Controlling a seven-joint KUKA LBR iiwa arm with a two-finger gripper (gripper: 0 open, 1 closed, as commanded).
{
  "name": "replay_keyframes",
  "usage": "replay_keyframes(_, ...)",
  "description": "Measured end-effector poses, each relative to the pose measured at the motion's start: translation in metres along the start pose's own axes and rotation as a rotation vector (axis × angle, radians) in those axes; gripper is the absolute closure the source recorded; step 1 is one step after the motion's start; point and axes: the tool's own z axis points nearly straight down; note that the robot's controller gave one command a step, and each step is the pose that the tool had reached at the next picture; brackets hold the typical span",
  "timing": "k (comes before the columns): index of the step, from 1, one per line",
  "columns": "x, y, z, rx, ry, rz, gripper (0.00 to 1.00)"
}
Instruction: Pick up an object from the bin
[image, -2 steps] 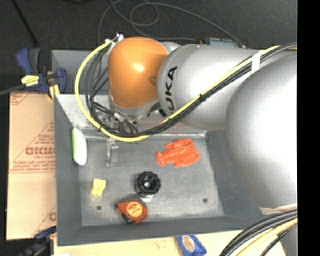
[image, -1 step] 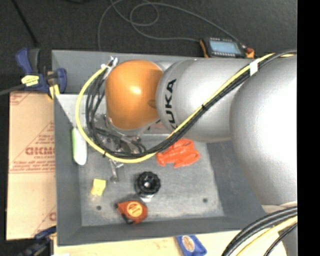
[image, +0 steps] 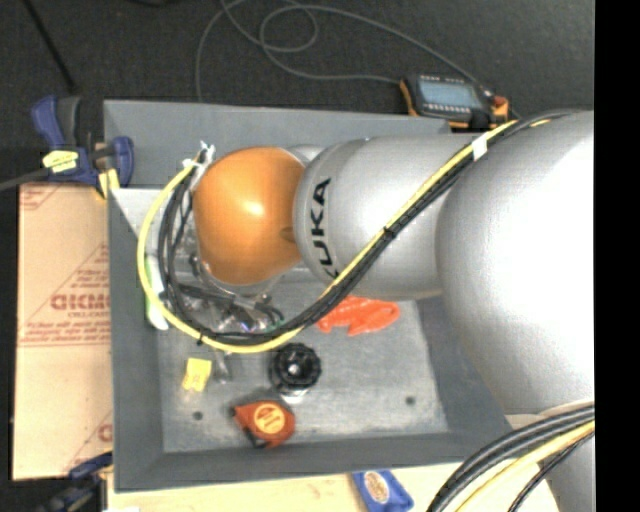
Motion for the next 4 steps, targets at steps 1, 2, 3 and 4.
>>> replay_keyframes(1, 0.008, 0.003, 0.047, 0.0, -0.001, -0.459, 0.0)
replay_keyframes(2, 0.004, 0.016, 0.066, -0.002, 0.001, -0.466, 1.0)
replay_keyframes(3, 0.004, 0.016, 0.066, -0.002, 0.001, -0.466, 1.0)
replay_keyframes(4, 0.005, 0.016, 0.062, -0.003, 0.001, -0.465, 1.0)
